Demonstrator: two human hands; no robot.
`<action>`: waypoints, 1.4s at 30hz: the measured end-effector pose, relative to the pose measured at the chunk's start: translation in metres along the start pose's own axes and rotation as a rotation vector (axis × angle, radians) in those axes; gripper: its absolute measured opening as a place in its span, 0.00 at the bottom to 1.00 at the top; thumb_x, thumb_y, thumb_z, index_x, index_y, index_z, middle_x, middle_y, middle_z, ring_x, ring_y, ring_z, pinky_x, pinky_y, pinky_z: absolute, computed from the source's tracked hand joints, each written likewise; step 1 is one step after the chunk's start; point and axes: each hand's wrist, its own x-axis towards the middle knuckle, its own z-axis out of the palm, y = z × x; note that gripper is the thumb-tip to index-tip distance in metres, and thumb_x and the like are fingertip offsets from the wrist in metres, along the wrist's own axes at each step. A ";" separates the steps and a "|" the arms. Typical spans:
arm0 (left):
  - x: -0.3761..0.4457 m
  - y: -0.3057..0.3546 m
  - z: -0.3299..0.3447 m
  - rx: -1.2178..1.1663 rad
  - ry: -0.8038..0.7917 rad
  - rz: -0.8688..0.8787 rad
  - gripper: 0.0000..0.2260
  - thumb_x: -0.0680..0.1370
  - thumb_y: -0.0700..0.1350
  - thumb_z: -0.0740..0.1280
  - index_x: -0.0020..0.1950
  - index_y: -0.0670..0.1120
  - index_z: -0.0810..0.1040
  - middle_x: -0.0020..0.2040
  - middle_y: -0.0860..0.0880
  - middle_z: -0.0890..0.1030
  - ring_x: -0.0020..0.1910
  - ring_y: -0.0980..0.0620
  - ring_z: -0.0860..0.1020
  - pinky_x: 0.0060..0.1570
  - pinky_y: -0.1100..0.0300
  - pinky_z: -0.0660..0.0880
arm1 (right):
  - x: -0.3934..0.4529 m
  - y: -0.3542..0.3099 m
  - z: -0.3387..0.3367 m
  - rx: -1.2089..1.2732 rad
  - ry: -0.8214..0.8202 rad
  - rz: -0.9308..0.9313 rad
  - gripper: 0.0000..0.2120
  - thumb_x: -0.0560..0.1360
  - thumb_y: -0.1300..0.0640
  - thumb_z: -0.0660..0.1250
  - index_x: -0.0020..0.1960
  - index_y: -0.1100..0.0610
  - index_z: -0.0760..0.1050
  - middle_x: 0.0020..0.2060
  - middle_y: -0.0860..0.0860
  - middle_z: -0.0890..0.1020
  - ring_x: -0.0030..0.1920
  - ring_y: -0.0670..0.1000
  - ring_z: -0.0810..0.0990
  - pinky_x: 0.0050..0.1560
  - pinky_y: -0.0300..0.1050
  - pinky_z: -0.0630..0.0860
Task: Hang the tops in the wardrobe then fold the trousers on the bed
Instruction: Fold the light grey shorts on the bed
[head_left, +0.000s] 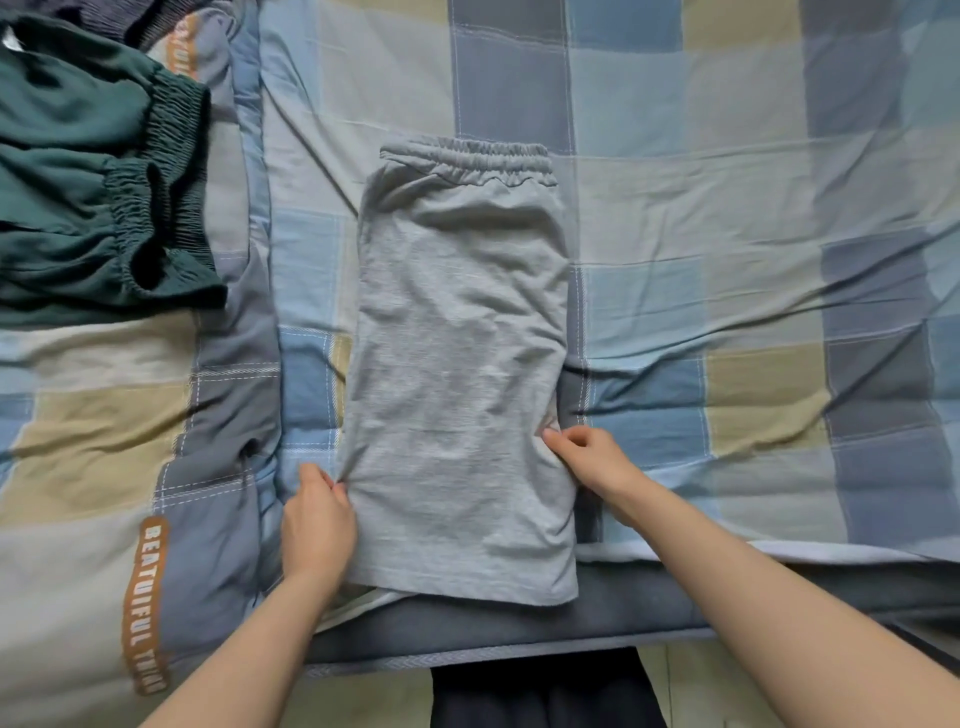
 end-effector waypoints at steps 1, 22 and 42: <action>-0.001 0.001 -0.001 -0.014 -0.002 -0.011 0.04 0.81 0.40 0.59 0.50 0.39 0.67 0.48 0.30 0.77 0.48 0.31 0.75 0.45 0.44 0.69 | -0.001 0.002 -0.003 -0.009 0.004 0.006 0.14 0.77 0.49 0.67 0.40 0.59 0.74 0.32 0.53 0.72 0.34 0.48 0.69 0.33 0.42 0.64; -0.016 -0.020 0.003 -0.227 -0.129 -0.034 0.13 0.81 0.49 0.62 0.51 0.39 0.74 0.50 0.41 0.79 0.53 0.38 0.76 0.49 0.49 0.69 | -0.024 0.025 0.012 0.379 0.148 0.325 0.10 0.72 0.55 0.71 0.44 0.60 0.72 0.32 0.55 0.75 0.30 0.52 0.73 0.33 0.45 0.70; -0.028 -0.029 0.009 0.004 0.022 0.043 0.06 0.80 0.39 0.60 0.54 0.38 0.73 0.52 0.32 0.78 0.53 0.32 0.75 0.47 0.47 0.68 | -0.052 0.105 0.000 -0.462 0.021 -0.082 0.12 0.71 0.51 0.70 0.36 0.53 0.69 0.33 0.51 0.78 0.40 0.57 0.81 0.42 0.47 0.75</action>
